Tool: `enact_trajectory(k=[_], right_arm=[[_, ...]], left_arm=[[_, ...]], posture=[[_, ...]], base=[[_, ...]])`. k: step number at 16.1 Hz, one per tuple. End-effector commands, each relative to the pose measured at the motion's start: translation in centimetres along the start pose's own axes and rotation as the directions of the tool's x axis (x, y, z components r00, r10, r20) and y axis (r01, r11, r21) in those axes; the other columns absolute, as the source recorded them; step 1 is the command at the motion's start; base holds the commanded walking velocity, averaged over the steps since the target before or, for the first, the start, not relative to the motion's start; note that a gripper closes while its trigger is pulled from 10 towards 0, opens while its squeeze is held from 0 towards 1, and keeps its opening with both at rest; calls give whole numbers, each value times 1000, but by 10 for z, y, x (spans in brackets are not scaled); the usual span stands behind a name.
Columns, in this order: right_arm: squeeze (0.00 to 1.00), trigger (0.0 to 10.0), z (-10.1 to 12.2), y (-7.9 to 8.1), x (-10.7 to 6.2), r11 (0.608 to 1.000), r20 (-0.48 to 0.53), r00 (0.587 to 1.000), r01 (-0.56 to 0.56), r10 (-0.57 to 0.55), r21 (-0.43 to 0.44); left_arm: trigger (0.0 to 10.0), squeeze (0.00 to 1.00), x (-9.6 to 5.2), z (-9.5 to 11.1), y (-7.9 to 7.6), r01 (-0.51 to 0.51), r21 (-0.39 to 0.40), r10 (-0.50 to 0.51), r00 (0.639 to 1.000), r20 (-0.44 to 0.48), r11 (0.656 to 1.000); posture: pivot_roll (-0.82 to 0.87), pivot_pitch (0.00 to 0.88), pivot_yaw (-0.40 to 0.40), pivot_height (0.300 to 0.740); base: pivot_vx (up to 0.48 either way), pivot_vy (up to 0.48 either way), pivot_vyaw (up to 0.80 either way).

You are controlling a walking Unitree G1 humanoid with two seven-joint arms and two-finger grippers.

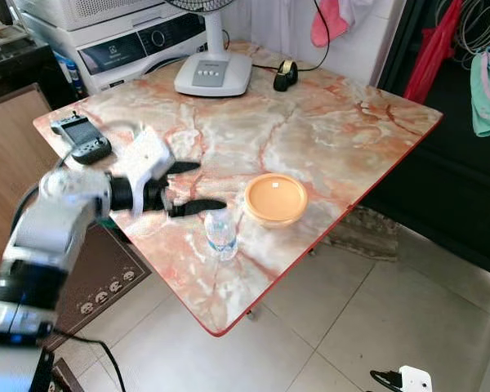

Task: Restocking fridge

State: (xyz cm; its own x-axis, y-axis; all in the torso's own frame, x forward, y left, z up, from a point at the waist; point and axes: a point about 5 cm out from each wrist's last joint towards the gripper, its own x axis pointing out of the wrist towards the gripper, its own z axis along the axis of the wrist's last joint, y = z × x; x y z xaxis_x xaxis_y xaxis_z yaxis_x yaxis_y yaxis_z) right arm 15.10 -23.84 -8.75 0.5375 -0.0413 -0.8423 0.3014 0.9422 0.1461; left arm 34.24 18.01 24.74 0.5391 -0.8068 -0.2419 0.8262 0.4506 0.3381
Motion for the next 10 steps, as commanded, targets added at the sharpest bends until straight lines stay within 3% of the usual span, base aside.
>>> enact_trajectory(k=[1, 2, 5, 9, 10], right_arm=[[0, 10000, -4, -3, -1, 1000, -12, 1000, 9, -9, 0], [0, 10000, -3, -3, -1, 1000, -13, 1000, 9, -9, -6], [0, 10000, -3, -3, -1, 1000, -10, 1000, 9, -9, -4], [0, 10000, -3, -3, -1, 1000, -10, 1000, 9, -9, -4], [0, 10000, -3, -3, -1, 1000, -11, 1000, 9, -9, -5]], left_arm=[[10000, 1000, 1, -1, 1, 0, 3, 0, 1000, -28, 1000], [10000, 0, 4, -3, 4, -18, -9, 18, 997, -80, 1000], [10000, 0, 9, 10, -2, 73, -61, -75, 997, -34, 995], [10000, 0, 15, 38, -2, 70, -76, -72, 997, -19, 995], [10000, 0, 16, 36, 0, 23, -64, -29, 996, -86, 998]], posture=[[213, 95, 11, 740], [213, 95, 11, 740], [212, 113, 10, 740], [215, 116, 10, 740], [215, 116, 11, 740]], base=[[0, 0, 0], [0, 0, 0], [0, 0, 0], [0, 0, 0], [0, 0, 0]])
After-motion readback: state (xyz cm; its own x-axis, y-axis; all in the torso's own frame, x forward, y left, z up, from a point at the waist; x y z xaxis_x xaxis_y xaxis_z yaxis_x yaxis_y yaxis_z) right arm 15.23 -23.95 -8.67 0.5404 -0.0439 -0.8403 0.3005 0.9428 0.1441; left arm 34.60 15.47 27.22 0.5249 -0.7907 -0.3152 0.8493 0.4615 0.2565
